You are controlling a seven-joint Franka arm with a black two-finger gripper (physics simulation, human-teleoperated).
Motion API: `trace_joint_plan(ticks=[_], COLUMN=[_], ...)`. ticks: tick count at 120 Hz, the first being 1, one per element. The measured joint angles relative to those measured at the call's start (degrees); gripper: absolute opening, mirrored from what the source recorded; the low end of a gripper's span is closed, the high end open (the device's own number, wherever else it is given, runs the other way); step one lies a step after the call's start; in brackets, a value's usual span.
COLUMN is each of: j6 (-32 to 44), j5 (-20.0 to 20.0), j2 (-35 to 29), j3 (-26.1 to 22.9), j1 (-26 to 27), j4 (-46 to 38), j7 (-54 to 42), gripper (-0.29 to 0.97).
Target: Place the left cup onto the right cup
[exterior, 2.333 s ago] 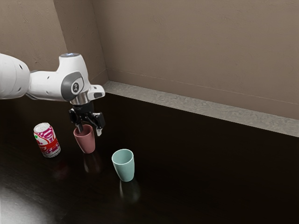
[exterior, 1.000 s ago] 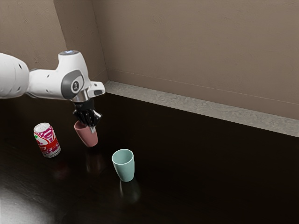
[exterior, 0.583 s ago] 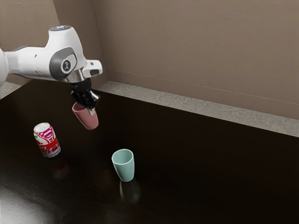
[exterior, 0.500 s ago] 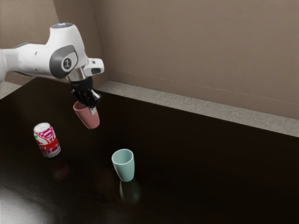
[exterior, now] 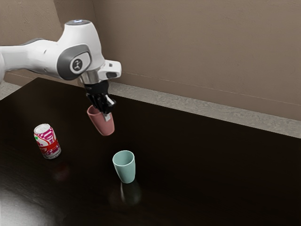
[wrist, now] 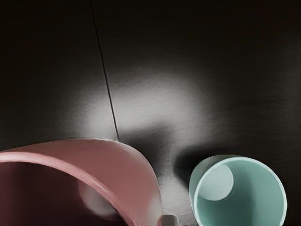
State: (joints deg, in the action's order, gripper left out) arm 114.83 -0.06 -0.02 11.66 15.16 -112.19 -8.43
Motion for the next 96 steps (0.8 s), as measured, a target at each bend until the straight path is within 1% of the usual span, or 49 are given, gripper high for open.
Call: trace_joint_plan(ticks=[22, 41, 96], j6=[-0.3, -0.3, -0.5], j5=[0.4, 0.5, 0.5], j2=[-3.8, -5.5, -6.3], j3=[-0.1, -1.3, -6.9], j1=[3.1, 1.6, 2.1], j4=[-3.8, -6.2, -8.2], j7=[0.1, 0.1, 0.3], gripper=[-0.11, -0.11, -0.11])
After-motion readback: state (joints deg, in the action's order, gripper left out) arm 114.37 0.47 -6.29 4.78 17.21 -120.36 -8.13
